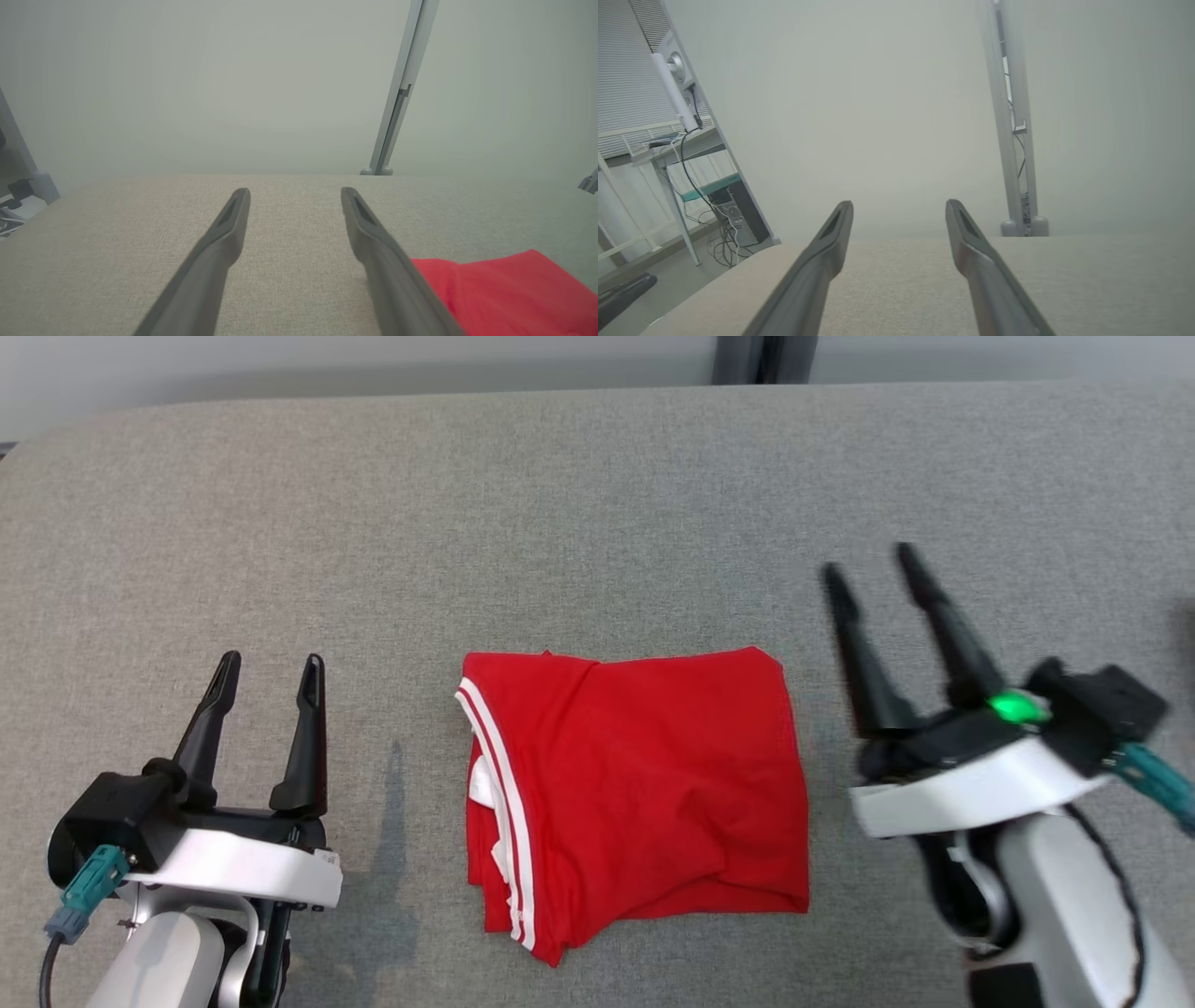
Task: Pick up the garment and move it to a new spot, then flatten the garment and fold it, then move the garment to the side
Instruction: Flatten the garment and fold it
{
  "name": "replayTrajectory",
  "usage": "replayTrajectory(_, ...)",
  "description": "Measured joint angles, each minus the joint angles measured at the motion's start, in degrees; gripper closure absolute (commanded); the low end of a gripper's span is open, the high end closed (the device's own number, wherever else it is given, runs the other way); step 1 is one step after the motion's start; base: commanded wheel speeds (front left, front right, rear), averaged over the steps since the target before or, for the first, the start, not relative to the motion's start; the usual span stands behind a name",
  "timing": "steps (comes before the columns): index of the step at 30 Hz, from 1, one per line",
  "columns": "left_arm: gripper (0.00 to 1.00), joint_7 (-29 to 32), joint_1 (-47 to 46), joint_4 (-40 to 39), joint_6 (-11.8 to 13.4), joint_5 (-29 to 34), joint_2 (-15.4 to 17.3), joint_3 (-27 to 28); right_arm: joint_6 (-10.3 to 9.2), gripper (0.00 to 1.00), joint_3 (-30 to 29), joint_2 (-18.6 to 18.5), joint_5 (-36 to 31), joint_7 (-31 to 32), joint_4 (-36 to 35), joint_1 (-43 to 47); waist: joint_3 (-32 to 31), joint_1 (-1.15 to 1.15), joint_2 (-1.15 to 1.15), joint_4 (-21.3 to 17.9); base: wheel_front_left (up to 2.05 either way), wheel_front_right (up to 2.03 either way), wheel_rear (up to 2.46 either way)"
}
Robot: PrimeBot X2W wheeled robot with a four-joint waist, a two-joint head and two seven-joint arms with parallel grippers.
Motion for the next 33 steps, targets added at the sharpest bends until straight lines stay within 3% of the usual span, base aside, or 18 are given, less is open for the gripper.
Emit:
replayTrajectory(5, 0.0, 0.0, 1.0, -0.7, 0.5, 0.0, 0.2, 0.5, 0.0, 0.0, -10.2, -2.1, -5.7, 2.7, -2.4, 6.4, -1.0, 0.0, 0.0, -0.5, 0.0, 0.0, 0.0)
replayTrajectory(9, 0.0, 0.0, 2.1, -1.1, 0.8, 0.1, 0.3, 0.8, 0.0, 0.0, -14.7, -3.2, -8.8, 4.4, -3.8, 11.0, -1.9, 0.0, 0.0, -0.8, 0.0, 0.0, 0.0)
replayTrajectory(29, 0.0, 0.6, 4.7, -3.3, 2.5, 0.4, 1.1, 0.4, 0.0, 0.0, -16.5, -3.8, -10.4, 7.2, -4.9, 16.0, -3.9, 0.0, 0.0, -1.1, 0.0, 0.0, 0.0)
replayTrajectory(30, 0.0, 0.6, 4.7, -3.5, 2.5, 0.4, 1.1, 0.3, 0.0, 0.11, -16.3, -3.9, -10.4, 7.2, -4.9, 16.0, -3.8, 0.0, 0.0, -1.0, 0.0, 0.0, 0.0)
replayTrajectory(31, 0.0, 0.6, 4.7, -3.5, 2.5, 0.4, 1.1, 0.3, 0.0, 0.63, -16.1, -4.0, -10.4, 7.3, -4.9, 16.0, -3.7, 0.0, 0.0, -1.0, 0.0, 0.0, 0.0)
replayTrajectory(32, 0.0, 0.8, 4.7, -3.6, 2.5, 0.5, 1.1, 0.2, 0.0, 1.0, -15.9, -4.0, -10.4, 7.4, -5.0, 16.0, -3.6, 0.0, 0.0, -0.9, 0.0, 0.0, 0.0)
replayTrajectory(33, 0.0, 0.8, 4.7, -3.7, 2.5, 0.5, 1.1, 0.2, 0.0, 1.0, -15.5, -4.1, -10.8, 7.6, -5.1, 16.0, -3.5, 0.0, 0.0, -0.9, 0.0, 0.0, 0.0)
